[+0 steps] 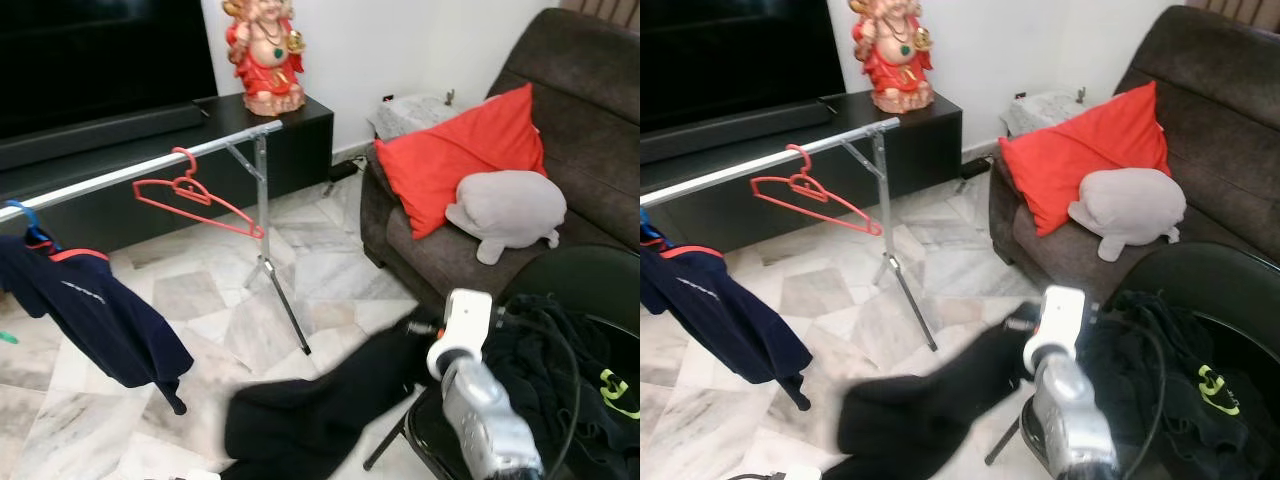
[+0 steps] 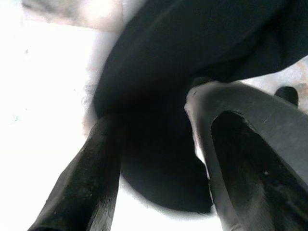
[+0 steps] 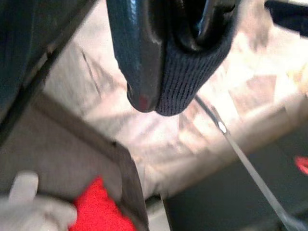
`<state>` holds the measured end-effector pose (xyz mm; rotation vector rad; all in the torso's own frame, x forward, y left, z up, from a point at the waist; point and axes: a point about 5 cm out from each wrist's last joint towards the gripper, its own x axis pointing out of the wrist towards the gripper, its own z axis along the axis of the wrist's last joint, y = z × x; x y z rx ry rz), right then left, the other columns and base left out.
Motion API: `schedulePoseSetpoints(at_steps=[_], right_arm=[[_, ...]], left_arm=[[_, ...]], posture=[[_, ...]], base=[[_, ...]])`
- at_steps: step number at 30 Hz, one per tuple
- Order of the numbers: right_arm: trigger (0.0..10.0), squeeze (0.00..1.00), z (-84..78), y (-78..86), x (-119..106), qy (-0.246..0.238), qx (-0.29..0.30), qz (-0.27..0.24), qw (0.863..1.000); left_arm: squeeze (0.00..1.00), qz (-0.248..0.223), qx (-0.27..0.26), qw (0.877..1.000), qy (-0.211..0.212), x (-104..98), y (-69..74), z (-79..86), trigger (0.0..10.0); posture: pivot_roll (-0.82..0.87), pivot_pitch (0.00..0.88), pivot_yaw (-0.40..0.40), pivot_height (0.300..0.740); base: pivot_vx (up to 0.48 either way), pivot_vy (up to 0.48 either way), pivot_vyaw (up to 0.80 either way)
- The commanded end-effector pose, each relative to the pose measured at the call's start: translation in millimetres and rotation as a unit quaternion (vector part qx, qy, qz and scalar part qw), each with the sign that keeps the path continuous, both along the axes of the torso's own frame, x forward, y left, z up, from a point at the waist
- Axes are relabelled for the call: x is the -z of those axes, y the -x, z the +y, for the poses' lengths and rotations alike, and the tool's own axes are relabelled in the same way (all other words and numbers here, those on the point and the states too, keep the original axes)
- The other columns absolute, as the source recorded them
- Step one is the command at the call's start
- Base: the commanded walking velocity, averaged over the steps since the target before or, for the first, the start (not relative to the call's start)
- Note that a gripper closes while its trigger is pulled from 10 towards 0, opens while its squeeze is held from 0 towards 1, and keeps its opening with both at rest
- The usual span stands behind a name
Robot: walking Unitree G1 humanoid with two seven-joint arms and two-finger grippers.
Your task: Hang hanger
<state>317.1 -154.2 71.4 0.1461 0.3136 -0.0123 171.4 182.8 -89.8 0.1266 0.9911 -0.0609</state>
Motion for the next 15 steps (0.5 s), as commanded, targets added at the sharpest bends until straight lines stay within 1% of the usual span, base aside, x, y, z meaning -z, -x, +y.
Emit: schedulePoseSetpoints(at_steps=[1, 7, 11, 15], right_arm=[[10.0, 0.0, 8.3, -7.5, -26.8, 0.004, -0.01, -0.063, 0.998], [10.0, 0.0, 14.0, -6.5, -31.6, 0.004, -0.015, -0.09, 0.996], [10.0, 0.0, 16.5, -5.6, -33.6, 0.019, -0.03, -0.1, 0.994], [10.0, 0.0, 15.4, -5.4, -35.0, 0.02, -0.03, -0.105, 0.994]], left_arm=[[0.0, 0.016, -0.004, 1.0, -0.006, 3.4, 7.6, 2.3, 10.0], [0.0, 0.015, -0.005, 1.0, -0.005, 3.6, 8.1, 1.9, 10.0], [0.0, 0.01, -0.009, 1.0, -0.003, 3.1, 7.3, 2.0, 10.0], [0.0, 0.009, -0.007, 1.0, -0.004, 2.9, 7.0, 2.2, 10.0]], posture=[[-0.04, 0.079, 0.036, 0.74], [-0.04, 0.068, 0.035, 0.74], [-0.05, 0.07, 0.033, 0.74], [-0.04, 0.073, 0.033, 0.74]], base=[[0.0, 0.0, 0.0], [0.0, 0.0, 0.0], [0.0, 0.0, 0.79], [0.0, 0.0, 0.8]])
